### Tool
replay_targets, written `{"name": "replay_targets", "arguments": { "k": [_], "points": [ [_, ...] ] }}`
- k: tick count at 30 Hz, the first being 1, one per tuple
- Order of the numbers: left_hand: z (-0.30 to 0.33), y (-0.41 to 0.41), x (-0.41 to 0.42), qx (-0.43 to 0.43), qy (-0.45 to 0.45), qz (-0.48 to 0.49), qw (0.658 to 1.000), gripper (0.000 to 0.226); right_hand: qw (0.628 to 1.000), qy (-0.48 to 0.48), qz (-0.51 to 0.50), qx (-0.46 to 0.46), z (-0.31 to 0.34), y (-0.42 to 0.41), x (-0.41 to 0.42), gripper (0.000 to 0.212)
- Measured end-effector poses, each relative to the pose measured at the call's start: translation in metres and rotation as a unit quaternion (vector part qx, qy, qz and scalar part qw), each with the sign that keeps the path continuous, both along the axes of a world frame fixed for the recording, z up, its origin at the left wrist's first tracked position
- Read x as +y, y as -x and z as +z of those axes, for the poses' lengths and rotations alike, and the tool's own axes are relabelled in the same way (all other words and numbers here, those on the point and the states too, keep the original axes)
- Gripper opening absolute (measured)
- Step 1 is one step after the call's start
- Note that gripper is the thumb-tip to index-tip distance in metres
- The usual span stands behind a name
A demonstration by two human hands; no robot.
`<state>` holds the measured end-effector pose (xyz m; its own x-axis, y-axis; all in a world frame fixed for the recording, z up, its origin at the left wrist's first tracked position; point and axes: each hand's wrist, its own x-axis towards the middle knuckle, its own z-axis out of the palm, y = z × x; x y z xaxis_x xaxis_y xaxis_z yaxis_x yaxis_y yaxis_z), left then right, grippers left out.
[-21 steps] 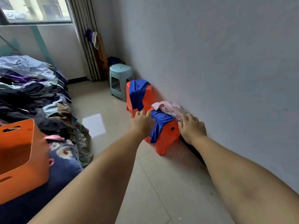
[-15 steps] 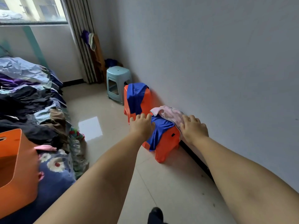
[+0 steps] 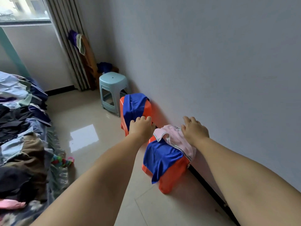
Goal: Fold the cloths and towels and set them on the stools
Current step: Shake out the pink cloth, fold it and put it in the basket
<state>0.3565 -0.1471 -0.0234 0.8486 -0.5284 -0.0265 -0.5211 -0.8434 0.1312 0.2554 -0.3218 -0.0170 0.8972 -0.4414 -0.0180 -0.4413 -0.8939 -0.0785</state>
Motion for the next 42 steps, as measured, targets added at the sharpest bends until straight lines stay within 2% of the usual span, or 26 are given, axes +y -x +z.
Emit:
{"name": "replay_targets", "arguments": {
  "k": [7, 12, 17, 23, 26, 28, 36, 38, 40, 42],
  "points": [
    [-0.017, -0.117, -0.045, 0.013, -0.009, -0.049, 0.999, 0.042, 0.998, -0.015, -0.049, 0.021, -0.026, -0.093, -0.043, 0.04],
    [-0.034, -0.216, -0.093, 0.031, -0.024, -0.133, 0.99, 0.04, 0.987, -0.049, -0.151, 0.014, -0.048, -0.16, -0.065, 0.039],
    [-0.039, -0.286, -0.146, 0.033, -0.069, -0.255, 0.964, 0.04, 0.957, -0.098, -0.272, 0.025, -0.075, -0.189, -0.082, 0.038],
    [-0.075, -0.289, -0.224, 0.057, -0.112, -0.378, 0.917, 0.041, 0.891, -0.201, -0.406, -0.021, -0.126, -0.181, -0.096, 0.041],
    [-0.105, -0.276, -0.26, 0.07, -0.127, -0.429, 0.891, 0.042, 0.885, -0.179, -0.428, 0.034, -0.162, -0.172, -0.109, 0.044],
    [-0.125, -0.271, -0.276, 0.079, -0.146, -0.448, 0.878, 0.041, 0.871, -0.198, -0.446, 0.048, -0.178, -0.171, -0.113, 0.051],
    [-0.211, -0.272, -0.348, 0.115, -0.201, -0.495, 0.838, 0.039, 0.767, -0.331, -0.549, 0.034, -0.249, -0.175, -0.145, 0.044],
    [-0.239, -0.269, -0.364, 0.13, -0.21, -0.502, 0.829, 0.038, 0.729, -0.37, -0.575, 0.034, -0.277, -0.178, -0.147, 0.042],
    [-0.277, -0.263, -0.38, 0.147, -0.226, -0.511, 0.816, 0.039, 0.667, -0.43, -0.607, 0.038, -0.311, -0.181, -0.146, 0.042],
    [-0.313, -0.257, -0.391, 0.151, -0.237, -0.525, 0.803, 0.04, 0.586, -0.495, -0.642, 0.008, -0.343, -0.187, -0.143, 0.045]
  ]
}}
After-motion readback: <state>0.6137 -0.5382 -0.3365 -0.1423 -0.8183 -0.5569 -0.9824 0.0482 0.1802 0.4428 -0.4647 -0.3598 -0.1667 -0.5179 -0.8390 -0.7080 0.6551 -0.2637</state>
